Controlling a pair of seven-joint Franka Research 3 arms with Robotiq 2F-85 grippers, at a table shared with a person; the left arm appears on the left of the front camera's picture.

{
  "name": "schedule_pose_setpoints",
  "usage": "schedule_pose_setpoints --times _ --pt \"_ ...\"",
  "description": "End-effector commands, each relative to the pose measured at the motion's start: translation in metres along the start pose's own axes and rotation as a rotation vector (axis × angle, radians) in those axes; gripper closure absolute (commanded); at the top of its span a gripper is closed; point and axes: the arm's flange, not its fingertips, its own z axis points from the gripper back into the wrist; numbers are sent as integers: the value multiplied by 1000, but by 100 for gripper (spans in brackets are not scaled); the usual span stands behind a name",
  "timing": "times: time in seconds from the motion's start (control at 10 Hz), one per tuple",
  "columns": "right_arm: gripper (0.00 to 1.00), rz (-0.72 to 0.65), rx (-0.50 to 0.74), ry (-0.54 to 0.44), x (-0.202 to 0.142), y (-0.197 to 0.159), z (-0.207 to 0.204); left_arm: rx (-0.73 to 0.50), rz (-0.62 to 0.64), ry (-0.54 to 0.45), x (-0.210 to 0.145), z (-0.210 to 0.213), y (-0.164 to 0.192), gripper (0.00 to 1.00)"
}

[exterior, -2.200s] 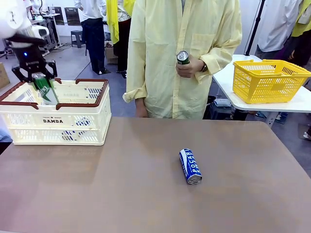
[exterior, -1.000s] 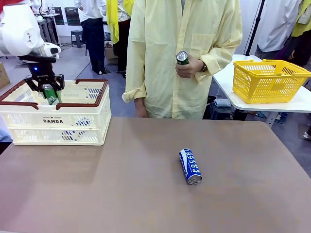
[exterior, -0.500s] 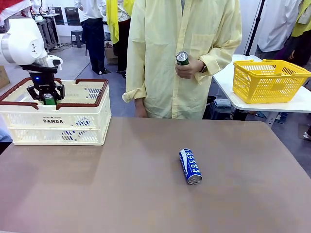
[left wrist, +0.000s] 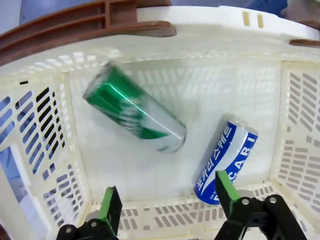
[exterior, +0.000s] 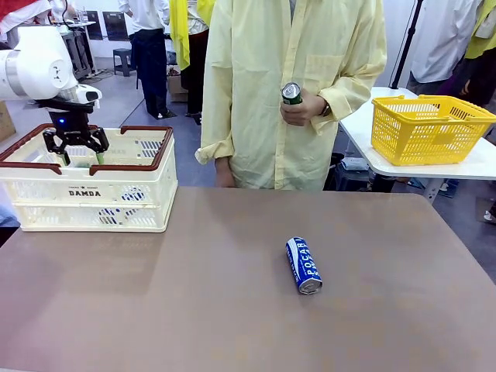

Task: Place the drinks into the Shopping basket.
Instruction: Pick up one drink and place it into the Shopping basket.

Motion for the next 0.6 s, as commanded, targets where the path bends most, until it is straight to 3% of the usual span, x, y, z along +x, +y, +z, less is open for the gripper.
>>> schedule_pose_setpoints --times 0.0,0.3,0.5 --pt "0 -4 -2 5 -2 2 0 8 -6 -14 1 9 7 0" --pt "0 -4 -2 5 -2 2 0 -98 -53 -34 -19 39 14 0" --pt "0 -4 -2 5 -2 2 0 -310 -213 44 -71 92 24 0"
